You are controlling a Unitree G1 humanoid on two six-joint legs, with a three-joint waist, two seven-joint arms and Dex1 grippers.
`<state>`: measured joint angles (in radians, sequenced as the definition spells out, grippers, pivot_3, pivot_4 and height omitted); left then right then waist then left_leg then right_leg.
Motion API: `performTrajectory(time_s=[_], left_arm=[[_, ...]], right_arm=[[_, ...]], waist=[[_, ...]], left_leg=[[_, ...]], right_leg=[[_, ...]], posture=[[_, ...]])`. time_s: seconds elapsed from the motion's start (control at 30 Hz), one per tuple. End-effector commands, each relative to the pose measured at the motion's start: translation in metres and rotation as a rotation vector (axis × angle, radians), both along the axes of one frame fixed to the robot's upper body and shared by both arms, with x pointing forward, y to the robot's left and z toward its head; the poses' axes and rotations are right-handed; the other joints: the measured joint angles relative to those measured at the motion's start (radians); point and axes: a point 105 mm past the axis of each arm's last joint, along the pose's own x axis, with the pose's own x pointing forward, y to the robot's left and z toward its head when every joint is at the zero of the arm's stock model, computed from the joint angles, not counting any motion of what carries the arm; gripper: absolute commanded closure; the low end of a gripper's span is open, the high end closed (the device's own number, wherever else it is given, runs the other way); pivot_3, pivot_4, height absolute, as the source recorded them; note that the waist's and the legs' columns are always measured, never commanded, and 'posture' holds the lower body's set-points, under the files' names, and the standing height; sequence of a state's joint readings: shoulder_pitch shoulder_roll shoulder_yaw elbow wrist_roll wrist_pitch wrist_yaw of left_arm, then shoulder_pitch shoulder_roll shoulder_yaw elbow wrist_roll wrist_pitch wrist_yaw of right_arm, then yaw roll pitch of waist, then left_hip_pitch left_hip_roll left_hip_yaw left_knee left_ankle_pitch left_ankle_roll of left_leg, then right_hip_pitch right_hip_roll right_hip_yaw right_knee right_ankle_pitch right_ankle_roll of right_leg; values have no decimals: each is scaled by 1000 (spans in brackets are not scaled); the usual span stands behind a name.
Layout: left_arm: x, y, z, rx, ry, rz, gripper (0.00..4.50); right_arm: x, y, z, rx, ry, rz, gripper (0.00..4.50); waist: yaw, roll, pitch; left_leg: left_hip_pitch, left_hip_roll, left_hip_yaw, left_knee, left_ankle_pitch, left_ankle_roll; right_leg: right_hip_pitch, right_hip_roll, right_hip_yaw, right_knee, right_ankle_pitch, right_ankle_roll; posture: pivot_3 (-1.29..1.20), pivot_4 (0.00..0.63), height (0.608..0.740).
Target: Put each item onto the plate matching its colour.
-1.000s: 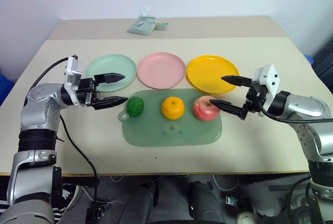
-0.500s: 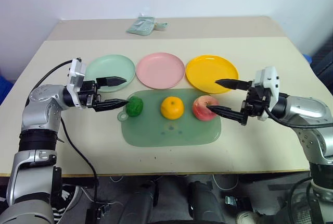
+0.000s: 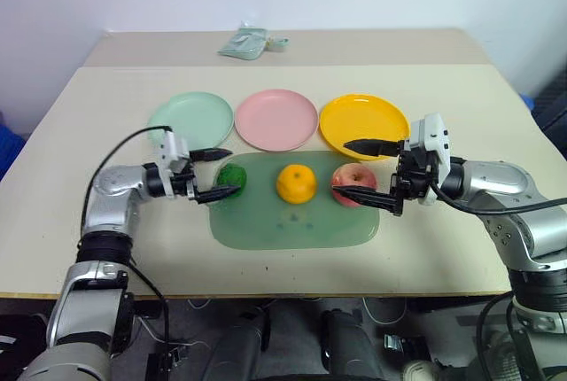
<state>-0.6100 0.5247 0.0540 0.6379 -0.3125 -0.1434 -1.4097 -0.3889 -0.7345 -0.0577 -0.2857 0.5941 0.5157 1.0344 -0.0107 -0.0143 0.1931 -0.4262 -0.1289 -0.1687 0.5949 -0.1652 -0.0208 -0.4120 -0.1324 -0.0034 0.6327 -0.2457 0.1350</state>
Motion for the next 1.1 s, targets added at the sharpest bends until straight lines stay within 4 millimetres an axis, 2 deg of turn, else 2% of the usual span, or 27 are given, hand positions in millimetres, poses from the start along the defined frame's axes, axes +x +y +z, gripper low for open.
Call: performTrajectory(time_s=[0.03,0.23,0.33,0.37,0.6,0.73,0.87,0.97,1.1], left_arm=[[5,-2,-1,17,-36,10,0],[9,-7,-19,75,-28,29,0],[11,-6,-21,78,-37,38,883],[11,-7,-19,76,-49,38,1333],[20,2,7,-44,-94,109,1333],[42,27,44,-176,-189,322,1333],[72,76,69,-247,-230,721,1333],[85,95,68,-248,-195,908,1333],[95,97,66,-261,-157,1016,1333]], right_arm=[[-4,-9,12,-21,-68,-30,40],[-6,-14,13,-24,-74,-54,40],[-6,-14,13,-26,-77,-60,0],[-5,-14,13,-25,-78,-61,0],[-2,-14,12,-25,-82,-60,0],[1,-13,11,-26,-89,-60,0],[3,-13,12,-27,-96,-56,0],[5,-8,15,-13,-116,-46,0],[20,1,34,87,-213,-107,0]], waist=[[-1,0,0],[-2,0,0],[-1,0,0],[-1,0,0],[-1,0,0],[-2,0,0],[-3,0,0],[-2,0,0],[-3,0,0]], left_leg=[[0,0,0,0,0,0],[0,0,1,0,0,0],[0,0,0,0,0,0],[0,0,0,0,0,0],[0,0,0,1,0,0],[0,1,0,1,0,0],[0,0,0,1,0,0],[0,0,0,1,0,0],[0,0,0,2,0,0]], right_leg=[[0,0,0,0,0,0],[0,0,0,0,0,0],[0,0,0,0,1,1],[0,0,0,0,1,1],[1,0,0,0,1,1],[0,1,0,0,1,1],[1,1,0,0,2,3],[1,1,0,0,2,3],[1,1,0,0,2,4]], posture=[[0,150,740],[0,150,740],[0,150,740],[0,150,740],[0,150,740],[0,150,740],[0,150,740],[0,150,740],[0,150,740]])
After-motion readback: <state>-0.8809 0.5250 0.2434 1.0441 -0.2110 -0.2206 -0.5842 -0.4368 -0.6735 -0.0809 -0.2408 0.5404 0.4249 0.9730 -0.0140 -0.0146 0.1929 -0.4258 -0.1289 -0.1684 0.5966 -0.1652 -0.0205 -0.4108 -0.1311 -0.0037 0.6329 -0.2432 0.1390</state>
